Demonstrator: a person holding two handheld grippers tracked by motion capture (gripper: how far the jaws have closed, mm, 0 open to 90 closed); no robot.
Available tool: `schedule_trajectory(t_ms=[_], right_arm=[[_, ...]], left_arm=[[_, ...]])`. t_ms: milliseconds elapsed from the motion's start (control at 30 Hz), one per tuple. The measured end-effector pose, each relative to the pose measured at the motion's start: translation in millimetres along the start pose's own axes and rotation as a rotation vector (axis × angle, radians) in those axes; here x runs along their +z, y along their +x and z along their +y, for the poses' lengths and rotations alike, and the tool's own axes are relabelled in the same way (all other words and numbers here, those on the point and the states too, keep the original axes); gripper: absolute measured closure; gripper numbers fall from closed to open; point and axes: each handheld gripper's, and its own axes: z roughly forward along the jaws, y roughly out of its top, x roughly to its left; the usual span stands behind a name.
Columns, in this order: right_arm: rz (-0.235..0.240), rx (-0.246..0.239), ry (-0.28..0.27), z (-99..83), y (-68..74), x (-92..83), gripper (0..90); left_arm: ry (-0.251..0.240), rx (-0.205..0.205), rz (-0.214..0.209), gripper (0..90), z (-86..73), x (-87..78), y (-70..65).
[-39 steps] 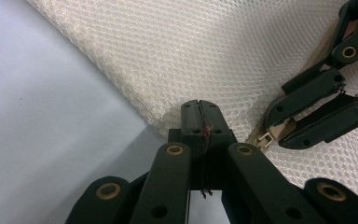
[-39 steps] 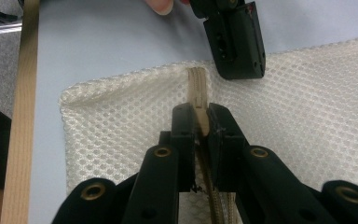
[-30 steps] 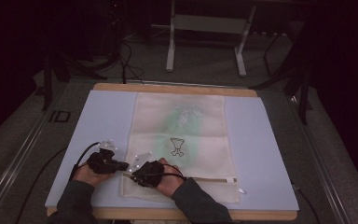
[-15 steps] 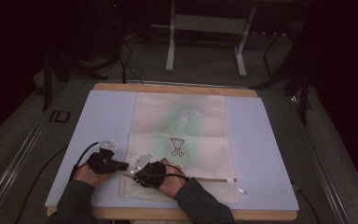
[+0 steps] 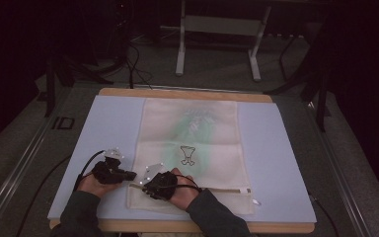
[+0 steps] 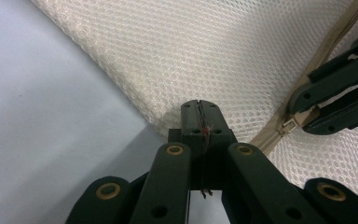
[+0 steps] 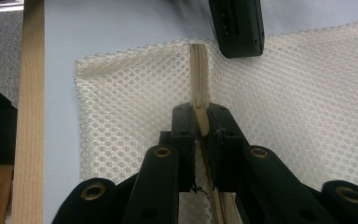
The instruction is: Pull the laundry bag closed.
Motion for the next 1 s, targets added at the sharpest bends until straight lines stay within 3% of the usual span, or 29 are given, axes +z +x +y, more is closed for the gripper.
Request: schedule_trajectory(t_ms=[1000], right_arm=[[-0.011, -0.010, 0.022, -7.1, 1.9, -15.1, 82.3]], left_arm=[[0.001, -0.004, -0.001, 90.0, 0.1, 0.0, 0.0]])
